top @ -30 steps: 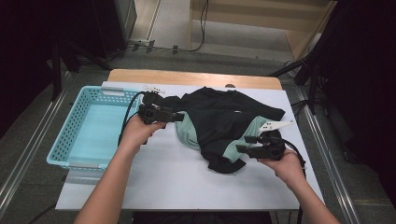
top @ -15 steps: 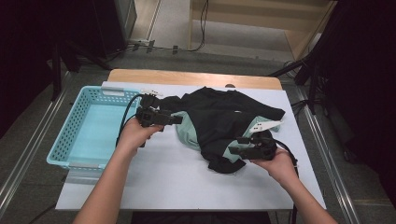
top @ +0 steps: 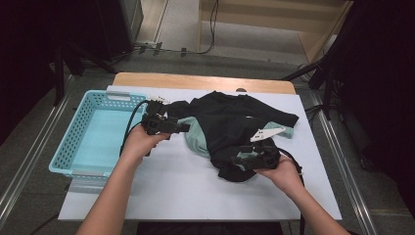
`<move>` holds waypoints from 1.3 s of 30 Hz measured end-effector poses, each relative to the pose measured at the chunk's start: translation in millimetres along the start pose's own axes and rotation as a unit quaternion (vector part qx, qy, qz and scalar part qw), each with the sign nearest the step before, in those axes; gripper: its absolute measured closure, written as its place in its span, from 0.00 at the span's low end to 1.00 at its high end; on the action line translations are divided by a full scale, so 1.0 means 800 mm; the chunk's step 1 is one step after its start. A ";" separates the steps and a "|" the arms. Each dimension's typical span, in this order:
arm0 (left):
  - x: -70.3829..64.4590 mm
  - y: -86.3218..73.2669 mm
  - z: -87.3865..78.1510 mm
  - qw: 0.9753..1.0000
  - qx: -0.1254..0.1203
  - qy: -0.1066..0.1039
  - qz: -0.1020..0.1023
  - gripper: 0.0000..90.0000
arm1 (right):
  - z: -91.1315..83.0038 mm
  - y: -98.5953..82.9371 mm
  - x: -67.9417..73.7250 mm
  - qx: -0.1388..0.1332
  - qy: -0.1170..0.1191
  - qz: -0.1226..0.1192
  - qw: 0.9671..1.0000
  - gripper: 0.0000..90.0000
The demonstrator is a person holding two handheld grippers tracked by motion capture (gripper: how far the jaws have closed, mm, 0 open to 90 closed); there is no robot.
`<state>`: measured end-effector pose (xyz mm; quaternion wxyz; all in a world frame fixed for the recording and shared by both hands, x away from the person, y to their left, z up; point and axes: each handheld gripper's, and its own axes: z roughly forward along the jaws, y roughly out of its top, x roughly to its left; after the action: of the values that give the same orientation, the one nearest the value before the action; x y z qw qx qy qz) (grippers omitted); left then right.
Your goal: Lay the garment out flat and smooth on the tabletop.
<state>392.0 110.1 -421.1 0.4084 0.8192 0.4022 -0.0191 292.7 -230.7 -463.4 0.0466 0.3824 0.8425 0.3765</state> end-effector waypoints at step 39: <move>0.000 -0.002 -0.001 1.000 0.001 -0.003 0.006 0.37 | -0.007 0.019 -0.008 0.002 -0.017 0.020 1.000 0.88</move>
<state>390.5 111.4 -421.9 0.4094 0.8218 0.3957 -0.0195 304.5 -231.6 -450.3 0.0531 0.4053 0.8347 0.3690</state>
